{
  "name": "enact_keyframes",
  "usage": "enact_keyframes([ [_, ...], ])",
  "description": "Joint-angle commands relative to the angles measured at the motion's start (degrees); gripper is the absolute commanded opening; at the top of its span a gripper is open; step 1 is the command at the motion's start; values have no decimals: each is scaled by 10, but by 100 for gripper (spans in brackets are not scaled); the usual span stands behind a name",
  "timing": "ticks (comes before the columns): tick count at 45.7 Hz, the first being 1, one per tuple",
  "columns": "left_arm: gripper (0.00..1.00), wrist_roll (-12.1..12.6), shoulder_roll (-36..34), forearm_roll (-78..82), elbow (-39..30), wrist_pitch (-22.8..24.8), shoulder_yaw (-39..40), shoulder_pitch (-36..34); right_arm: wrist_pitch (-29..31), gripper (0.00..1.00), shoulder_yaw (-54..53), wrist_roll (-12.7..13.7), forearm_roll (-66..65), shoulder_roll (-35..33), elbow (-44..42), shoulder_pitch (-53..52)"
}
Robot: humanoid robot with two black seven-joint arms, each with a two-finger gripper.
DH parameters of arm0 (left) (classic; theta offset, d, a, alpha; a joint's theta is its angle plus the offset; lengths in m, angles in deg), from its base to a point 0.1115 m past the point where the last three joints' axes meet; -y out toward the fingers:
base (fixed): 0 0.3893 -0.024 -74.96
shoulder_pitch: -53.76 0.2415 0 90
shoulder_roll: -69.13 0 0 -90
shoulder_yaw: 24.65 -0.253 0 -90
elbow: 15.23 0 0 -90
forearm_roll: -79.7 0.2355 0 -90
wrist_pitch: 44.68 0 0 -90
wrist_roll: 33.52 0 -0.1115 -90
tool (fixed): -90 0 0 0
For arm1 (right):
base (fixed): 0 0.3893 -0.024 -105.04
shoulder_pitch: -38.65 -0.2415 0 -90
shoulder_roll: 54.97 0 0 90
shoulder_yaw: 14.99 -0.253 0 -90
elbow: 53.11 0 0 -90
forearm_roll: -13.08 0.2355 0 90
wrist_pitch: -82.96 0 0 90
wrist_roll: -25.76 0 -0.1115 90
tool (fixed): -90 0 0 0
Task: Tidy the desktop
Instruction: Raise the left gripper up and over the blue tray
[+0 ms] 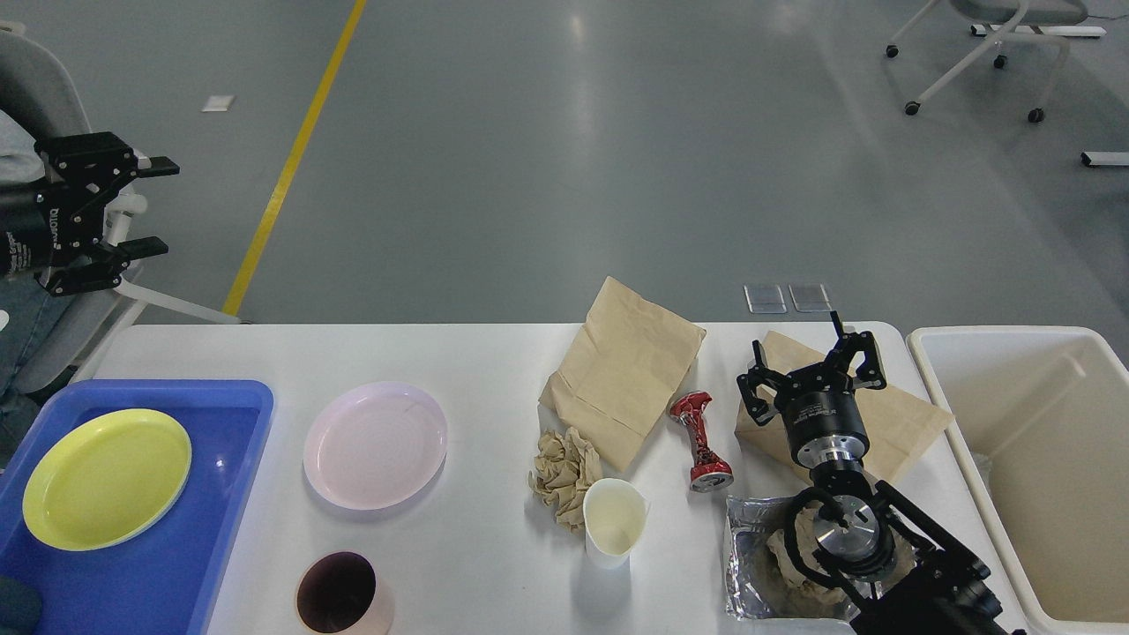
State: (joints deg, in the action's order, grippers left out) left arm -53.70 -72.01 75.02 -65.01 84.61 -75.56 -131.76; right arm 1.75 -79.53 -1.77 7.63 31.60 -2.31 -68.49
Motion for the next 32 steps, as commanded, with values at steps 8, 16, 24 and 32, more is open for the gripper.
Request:
enact_keyframes([
  [8,97,-1,153,-1,-109,8,-256,-229,0,100,-1,-1,0,0,0,0],
  [16,97,7,246,2,-178,15,-285,-330,0,100,0,-1,0,0,0,0],
  [24,97,32,412,-11,-325,26,-360,-465,0,100,0,-1,0,0,0,0],
  [32,97,100,509,-47,-429,78,-377,-584,0,100,0,-1,0,0,0,0],
])
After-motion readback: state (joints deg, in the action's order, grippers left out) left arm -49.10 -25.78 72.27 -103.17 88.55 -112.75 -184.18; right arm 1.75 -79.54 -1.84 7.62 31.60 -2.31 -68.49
